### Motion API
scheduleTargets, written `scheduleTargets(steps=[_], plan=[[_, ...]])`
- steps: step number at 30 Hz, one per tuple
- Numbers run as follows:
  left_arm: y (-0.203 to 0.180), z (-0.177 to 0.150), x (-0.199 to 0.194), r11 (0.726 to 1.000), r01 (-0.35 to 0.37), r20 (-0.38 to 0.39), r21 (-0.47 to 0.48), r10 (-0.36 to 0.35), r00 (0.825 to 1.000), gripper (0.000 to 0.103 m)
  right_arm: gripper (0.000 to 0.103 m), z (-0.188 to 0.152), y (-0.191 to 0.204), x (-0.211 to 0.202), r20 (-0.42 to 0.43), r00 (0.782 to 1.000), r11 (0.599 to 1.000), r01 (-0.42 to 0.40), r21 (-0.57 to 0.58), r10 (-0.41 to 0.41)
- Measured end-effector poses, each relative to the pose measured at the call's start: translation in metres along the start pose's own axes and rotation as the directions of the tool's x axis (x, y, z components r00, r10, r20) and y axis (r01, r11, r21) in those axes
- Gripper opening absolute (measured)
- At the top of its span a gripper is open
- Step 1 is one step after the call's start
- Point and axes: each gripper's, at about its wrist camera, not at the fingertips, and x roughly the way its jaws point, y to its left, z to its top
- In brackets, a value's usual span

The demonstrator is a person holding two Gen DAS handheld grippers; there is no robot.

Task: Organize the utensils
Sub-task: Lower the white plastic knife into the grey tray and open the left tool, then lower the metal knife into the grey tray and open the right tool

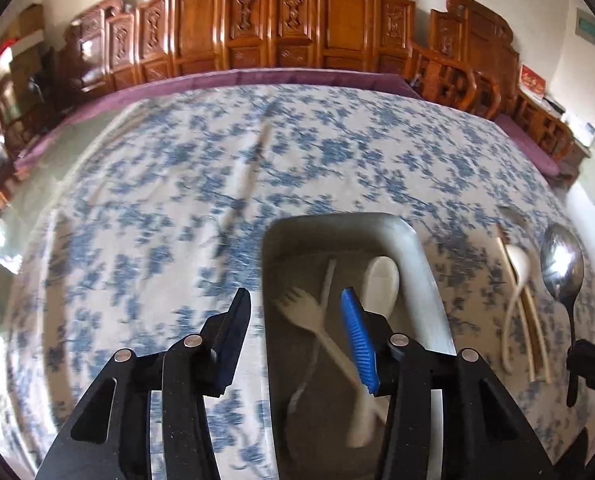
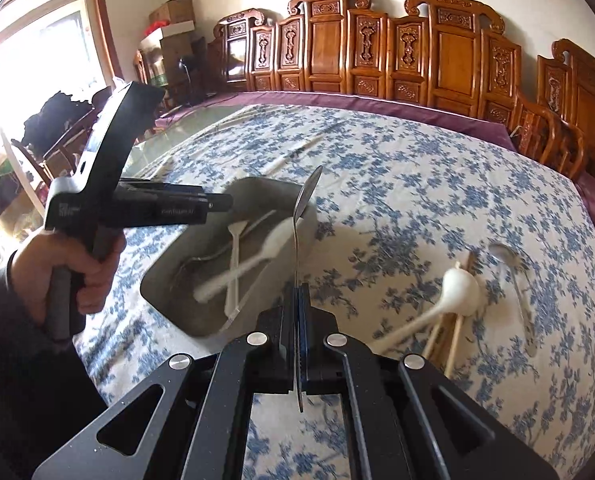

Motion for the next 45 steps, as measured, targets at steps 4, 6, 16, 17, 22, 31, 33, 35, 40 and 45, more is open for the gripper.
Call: scheduleTargets(steps=[4, 6, 16, 17, 22, 31, 33, 35, 40, 45], plan=[[0.008, 0.001, -0.018, 1.000, 0.009, 0.039, -0.001, -0.009, 0.999, 0.054, 0.002, 0.010, 0.015, 0.011, 0.005, 1.000, 1.000, -0.027, -0.013, 0.027], [0.014, 0.001, -0.028, 1.000, 0.007, 0.061, -0.001, -0.007, 0.998, 0.056, 0.002, 0.012, 0.021, 0.015, 0.005, 0.999, 0.999, -0.036, -0.016, 0.036], [0.048, 0.010, -0.054, 0.998, -0.028, 0.119, -0.050, 0.034, 0.992, 0.071, 0.002, 0.026, 0.056, 0.057, -0.033, 0.997, 0.996, -0.073, -0.048, 0.072], [0.051, 0.011, -0.056, 0.998, -0.037, 0.123, -0.052, 0.044, 0.992, 0.074, 0.002, 0.027, 0.057, 0.061, -0.040, 0.996, 0.996, -0.076, -0.048, 0.074], [0.065, 0.011, -0.061, 0.995, -0.069, 0.133, -0.071, 0.078, 0.988, 0.086, 0.002, 0.029, 0.063, 0.082, -0.076, 0.994, 0.995, -0.077, -0.057, 0.073], [0.071, 0.006, -0.062, 0.994, -0.086, 0.128, -0.070, 0.094, 0.987, 0.088, 0.003, 0.034, 0.066, 0.125, -0.145, 0.987, 0.997, -0.066, -0.028, 0.062], [0.070, 0.006, -0.063, 0.994, -0.084, 0.131, -0.069, 0.092, 0.987, 0.088, 0.003, 0.035, 0.065, 0.130, -0.151, 0.987, 0.998, -0.063, -0.016, 0.060], [0.069, 0.006, -0.063, 0.995, -0.075, 0.130, -0.070, 0.084, 0.988, 0.088, 0.004, 0.035, 0.062, 0.133, -0.164, 0.984, 0.997, -0.075, 0.001, 0.074], [0.061, 0.005, -0.063, 0.996, -0.062, 0.129, -0.061, 0.070, 0.989, 0.088, 0.026, 0.031, 0.060, 0.122, -0.135, 0.984, 0.993, -0.119, -0.009, 0.117], [0.044, 0.005, -0.067, 0.999, -0.031, 0.136, -0.037, 0.036, 0.990, 0.088, 0.026, 0.027, 0.047, 0.093, -0.091, 0.990, 0.994, -0.106, -0.016, 0.105]])
